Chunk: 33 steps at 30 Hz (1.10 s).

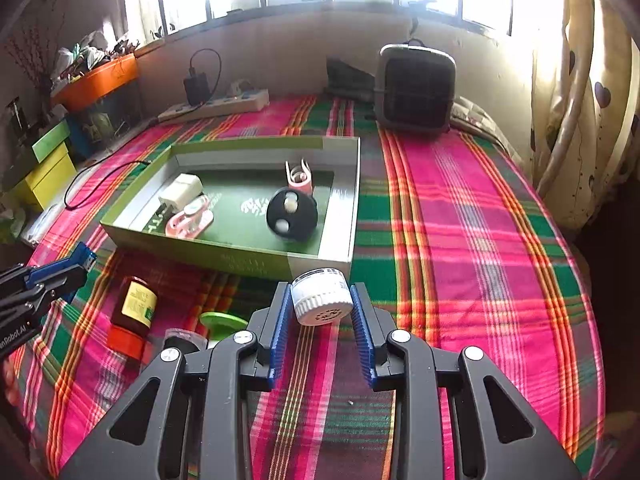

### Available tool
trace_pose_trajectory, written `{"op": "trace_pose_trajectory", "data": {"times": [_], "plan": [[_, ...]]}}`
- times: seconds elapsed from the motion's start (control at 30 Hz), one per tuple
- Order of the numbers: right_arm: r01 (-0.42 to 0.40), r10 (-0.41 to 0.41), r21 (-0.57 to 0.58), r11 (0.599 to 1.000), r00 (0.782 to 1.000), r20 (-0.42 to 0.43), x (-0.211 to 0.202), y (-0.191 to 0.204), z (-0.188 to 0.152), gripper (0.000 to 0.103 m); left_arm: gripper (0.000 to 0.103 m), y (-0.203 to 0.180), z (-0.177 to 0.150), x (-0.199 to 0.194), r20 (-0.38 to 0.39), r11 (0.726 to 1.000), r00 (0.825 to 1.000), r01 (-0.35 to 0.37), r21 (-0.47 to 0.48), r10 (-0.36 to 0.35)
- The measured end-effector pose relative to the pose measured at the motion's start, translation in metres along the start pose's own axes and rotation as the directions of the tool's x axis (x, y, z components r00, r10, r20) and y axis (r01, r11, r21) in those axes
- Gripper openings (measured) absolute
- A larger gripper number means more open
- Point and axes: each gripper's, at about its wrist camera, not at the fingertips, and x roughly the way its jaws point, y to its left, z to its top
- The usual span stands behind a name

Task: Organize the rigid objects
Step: 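Carry the USB tester and white container with both tools over the tray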

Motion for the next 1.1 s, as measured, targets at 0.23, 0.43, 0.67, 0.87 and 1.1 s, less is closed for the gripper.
{"op": "trace_pose_trajectory", "data": {"times": [0.23, 0.43, 0.67, 0.87, 1.1], "plan": [[-0.012, 0.013, -0.028, 1.000, 1.000, 0.021, -0.002, 0.004, 0.018, 0.031, 0.021, 0.002, 0.021, 0.009, 0.000, 1.000, 1.000, 0.020, -0.002, -0.020], [-0.037, 0.039, -0.057, 0.998, 0.999, 0.033, 0.006, 0.010, 0.040, 0.031, 0.021, 0.000, 0.040, 0.017, 0.015, 1.000, 0.999, 0.028, 0.006, -0.028], [-0.076, 0.078, -0.095, 0.993, 0.997, 0.020, 0.025, 0.022, 0.057, 0.031, 0.021, -0.003, 0.054, 0.035, -0.001, 0.999, 0.999, 0.041, 0.001, -0.041], [-0.110, 0.109, -0.120, 0.987, 0.994, -0.012, 0.047, 0.032, 0.067, 0.031, 0.021, -0.002, 0.056, 0.048, -0.019, 0.999, 0.999, 0.038, -0.006, -0.038], [-0.128, 0.122, -0.144, 0.981, 0.991, -0.048, 0.069, 0.039, 0.070, 0.031, 0.021, -0.005, 0.057, 0.060, -0.040, 0.999, 0.998, 0.039, 0.006, -0.038]]}}
